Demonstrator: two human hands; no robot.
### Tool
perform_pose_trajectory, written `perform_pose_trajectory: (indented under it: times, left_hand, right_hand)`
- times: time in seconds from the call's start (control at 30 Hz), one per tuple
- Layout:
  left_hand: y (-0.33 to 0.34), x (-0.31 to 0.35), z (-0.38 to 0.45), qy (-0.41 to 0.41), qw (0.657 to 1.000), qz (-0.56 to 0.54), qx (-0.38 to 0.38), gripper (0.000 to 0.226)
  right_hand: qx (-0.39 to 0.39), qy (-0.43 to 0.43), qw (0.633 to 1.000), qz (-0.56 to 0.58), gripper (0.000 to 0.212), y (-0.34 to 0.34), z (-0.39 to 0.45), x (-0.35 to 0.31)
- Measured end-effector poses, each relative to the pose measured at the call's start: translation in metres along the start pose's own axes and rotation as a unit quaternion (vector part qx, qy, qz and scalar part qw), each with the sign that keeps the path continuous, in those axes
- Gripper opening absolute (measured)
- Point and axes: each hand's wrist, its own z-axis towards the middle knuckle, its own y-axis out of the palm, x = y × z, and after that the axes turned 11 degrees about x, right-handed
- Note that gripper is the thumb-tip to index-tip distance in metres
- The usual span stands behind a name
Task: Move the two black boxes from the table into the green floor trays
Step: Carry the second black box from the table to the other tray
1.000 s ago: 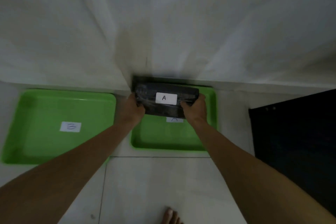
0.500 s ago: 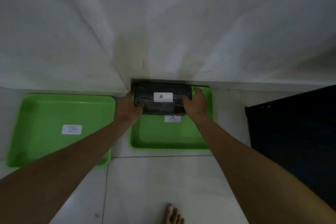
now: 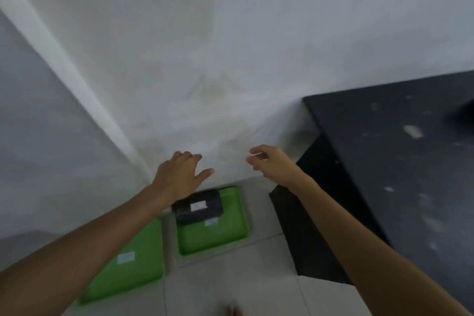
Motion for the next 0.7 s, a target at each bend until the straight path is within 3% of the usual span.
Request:
perform_pose_trajectory:
  times: [0.13,0.27,0.4,0.6,0.7]
  left_hand:
    - [-0.128,0.106,0.001,0.029,0.998,-0.049,0.018,0.077]
    - [-0.199,0.209,-0.021,0.066,0.991,-0.104,0.053,0.074]
    - [-0.217,0.303,-0.053,0.093,0.971,-0.173,0.134,0.070]
    - [-0.206,0.461,-0.083,0.082,0.969,-0.208,0.104,0.061]
    - [-0.196,0.531,-0.087,0.093,0.967,-0.225,0.071,0.071]
  right_hand:
    - [0.033,-0.041,0.998,-0.028,0.050,-0.153,-0.095,-0.053]
    - [0.101,-0.069,0.990,-0.065,0.048,-0.283,-0.188,-0.056]
    - [0.146,-0.078,0.984,-0.071,0.052,-0.389,-0.264,-0.020]
    - [0.197,-0.059,0.978,-0.033,0.053,-0.510,-0.339,0.056]
    - [0.198,-0.039,0.978,-0.044,0.052,-0.551,-0.355,0.101]
